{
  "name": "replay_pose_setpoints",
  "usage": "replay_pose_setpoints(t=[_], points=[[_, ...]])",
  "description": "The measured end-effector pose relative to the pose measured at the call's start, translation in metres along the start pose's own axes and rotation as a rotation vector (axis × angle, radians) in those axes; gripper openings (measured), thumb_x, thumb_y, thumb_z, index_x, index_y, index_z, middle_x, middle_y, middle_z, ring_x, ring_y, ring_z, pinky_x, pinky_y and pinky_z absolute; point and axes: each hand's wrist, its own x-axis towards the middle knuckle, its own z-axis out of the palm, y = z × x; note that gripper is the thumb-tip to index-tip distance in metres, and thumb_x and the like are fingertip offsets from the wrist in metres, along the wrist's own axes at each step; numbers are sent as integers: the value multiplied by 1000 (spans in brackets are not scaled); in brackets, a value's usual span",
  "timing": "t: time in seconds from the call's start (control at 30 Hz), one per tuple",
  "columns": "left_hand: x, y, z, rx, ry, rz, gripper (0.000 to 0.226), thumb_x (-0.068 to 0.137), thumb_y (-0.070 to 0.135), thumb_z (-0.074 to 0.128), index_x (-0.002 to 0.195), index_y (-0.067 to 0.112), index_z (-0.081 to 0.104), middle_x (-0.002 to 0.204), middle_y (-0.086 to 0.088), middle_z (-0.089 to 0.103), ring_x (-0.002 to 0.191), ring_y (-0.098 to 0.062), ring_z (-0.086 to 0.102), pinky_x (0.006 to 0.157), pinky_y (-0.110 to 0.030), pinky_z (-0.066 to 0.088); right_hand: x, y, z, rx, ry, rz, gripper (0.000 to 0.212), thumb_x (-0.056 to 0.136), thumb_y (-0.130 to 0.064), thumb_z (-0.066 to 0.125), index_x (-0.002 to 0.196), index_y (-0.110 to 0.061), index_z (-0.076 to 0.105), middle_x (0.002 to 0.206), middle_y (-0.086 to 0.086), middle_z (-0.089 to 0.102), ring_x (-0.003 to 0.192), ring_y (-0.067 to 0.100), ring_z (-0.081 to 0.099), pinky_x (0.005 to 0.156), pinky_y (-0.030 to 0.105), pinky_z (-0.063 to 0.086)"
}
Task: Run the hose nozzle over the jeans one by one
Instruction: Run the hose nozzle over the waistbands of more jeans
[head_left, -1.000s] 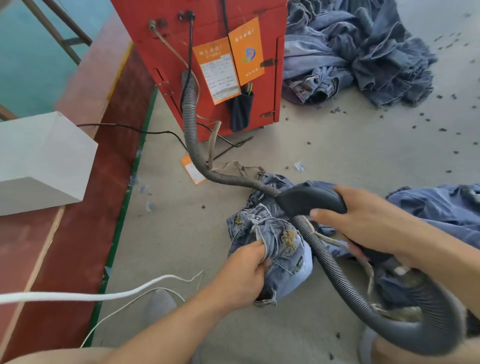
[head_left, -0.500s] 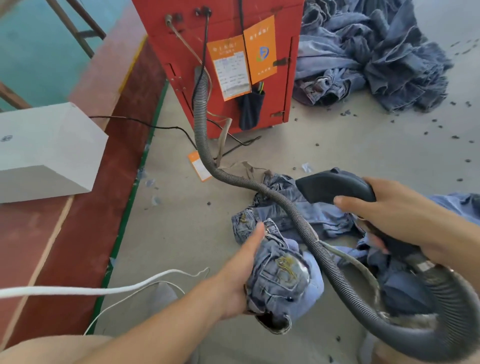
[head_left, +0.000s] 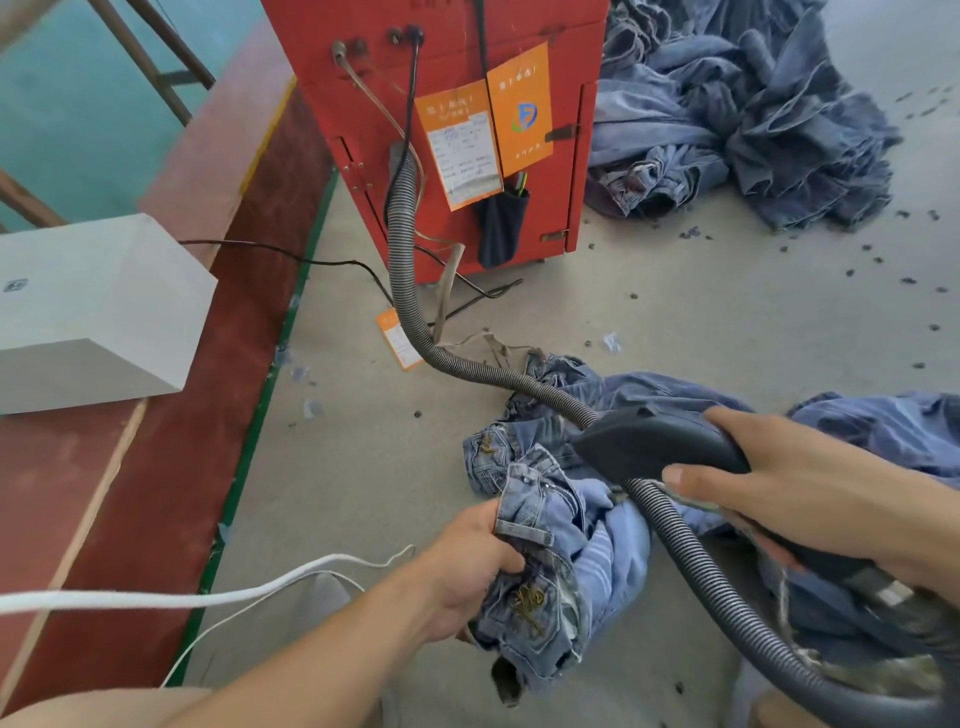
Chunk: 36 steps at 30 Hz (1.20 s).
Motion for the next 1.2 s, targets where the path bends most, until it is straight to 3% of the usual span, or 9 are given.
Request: replay_pose_setpoints(t=[0.2,0.3,0.43,0.57,0.7,0.77,0.87,1.0,1.2], points=[[-7,4,15,92,-129,149,59,84,-24,40,120,14,67,98,-3,73,94,-17,68,80,-27,54,-2,-11,22,-85,-20,-63,24,95,-55,63,92,-34,51,52,-12,63,39,5,56,47,19,43],[-10,5,22,68,-141,167,59,76,-14,47,119,18,70,109,-3,75,101,-19,70,84,-28,55,14,-16,31,-141,106,-57,23,97,-54,61,97,-33,51,65,-7,62,54,2,58,53,22,43],[-10,14,18,145,-134,193,62,71,-5,49,113,32,75,115,0,76,108,-16,71,87,-27,56,14,-6,21,-50,258,-12,25,95,-55,61,93,-33,49,56,-5,63,41,3,57,47,23,42],[-9,13,19,246,-136,198,64,83,-14,43,120,33,68,103,16,76,97,-4,69,81,-20,54,2,-6,25,-175,96,-48,31,86,-68,56,87,-38,47,74,-35,63,58,-5,61,46,19,42],[-8,9,19,266,-152,191,74,86,-14,42,139,36,59,117,19,73,107,-1,67,81,-14,50,26,-7,32,-135,139,3,24,95,-55,60,94,-34,50,67,-5,66,49,7,61,51,26,53],[-6,7,16,257,-148,167,61,84,-1,48,128,37,67,119,9,74,109,-11,69,85,-24,53,34,-4,20,-102,208,74,28,97,-51,61,102,-24,54,72,0,69,55,15,65,60,38,59],[0,6,9,178,35,137,20,71,37,68,86,24,72,94,-2,75,88,-21,70,84,-39,52,31,8,3,18,231,117,25,97,-45,64,100,-20,57,56,1,66,44,21,64,50,34,54],[7,4,1,1,129,-1,58,77,73,71,112,26,79,107,3,79,101,-17,75,92,-38,55,25,15,-4,100,176,99,22,97,-39,68,98,-20,57,52,4,63,37,25,61,41,34,52],[18,-8,-9,-7,406,-127,14,97,14,67,100,1,72,87,-19,78,77,-35,76,73,-40,61,22,18,-6,19,222,41,22,97,-46,64,93,-27,53,46,-1,62,36,20,60,39,30,47]])
